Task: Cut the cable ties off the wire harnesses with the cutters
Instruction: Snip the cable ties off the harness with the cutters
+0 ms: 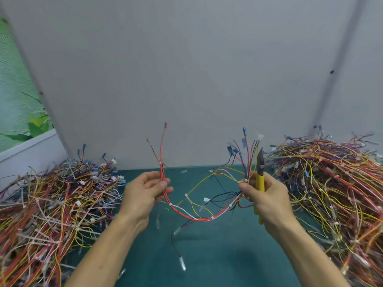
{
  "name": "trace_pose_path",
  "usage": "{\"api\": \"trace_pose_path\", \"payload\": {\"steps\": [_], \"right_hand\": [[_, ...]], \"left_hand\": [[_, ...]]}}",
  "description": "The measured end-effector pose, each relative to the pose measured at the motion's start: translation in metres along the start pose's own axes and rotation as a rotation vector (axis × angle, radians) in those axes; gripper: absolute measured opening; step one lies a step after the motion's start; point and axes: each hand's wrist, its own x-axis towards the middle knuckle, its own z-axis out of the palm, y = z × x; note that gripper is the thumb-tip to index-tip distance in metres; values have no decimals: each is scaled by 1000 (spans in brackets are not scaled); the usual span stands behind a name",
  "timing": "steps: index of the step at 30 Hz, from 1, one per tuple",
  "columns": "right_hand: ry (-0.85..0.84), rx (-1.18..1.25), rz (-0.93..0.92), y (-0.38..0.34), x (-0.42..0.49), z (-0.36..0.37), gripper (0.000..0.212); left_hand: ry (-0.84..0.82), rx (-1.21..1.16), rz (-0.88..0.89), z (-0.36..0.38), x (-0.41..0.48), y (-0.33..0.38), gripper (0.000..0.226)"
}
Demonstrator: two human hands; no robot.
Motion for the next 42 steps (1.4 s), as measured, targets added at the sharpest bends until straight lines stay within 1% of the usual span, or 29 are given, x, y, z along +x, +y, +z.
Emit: {"api": "trace_pose_path", "payload": {"steps": [2, 7, 14, 19, 23, 28, 32, 37, 42], "right_hand": [[-9, 36, -31, -10, 5, -2, 9], [5, 57, -35, -21, 9, -3, 6], [7, 127, -30, -22, 10, -5, 8], [39, 173, -8, -24, 13, -10, 7], [71, 261, 66, -23, 15, -14, 7], [107, 521, 277, -24, 16, -16, 9], [94, 631, 402, -23, 17, -15, 9], [84, 634, 431, -20, 17, -14, 8], [79, 518, 344, -23, 16, -16, 14]], "left_hand": [[3, -112, 16, -2, 3, 11, 19], [8, -233, 46, -7, 5, 23, 20], [16, -282, 63, -8, 3, 24, 19], [31, -282, 44, -9, 5, 21, 20], [70, -274, 27, -12, 7, 17, 17], [96, -293, -22, -15, 10, 14, 13], [99, -314, -44, -16, 11, 14, 11], [116, -329, -52, -17, 11, 13, 11], [138, -293, -50, -17, 10, 10, 13]]}}
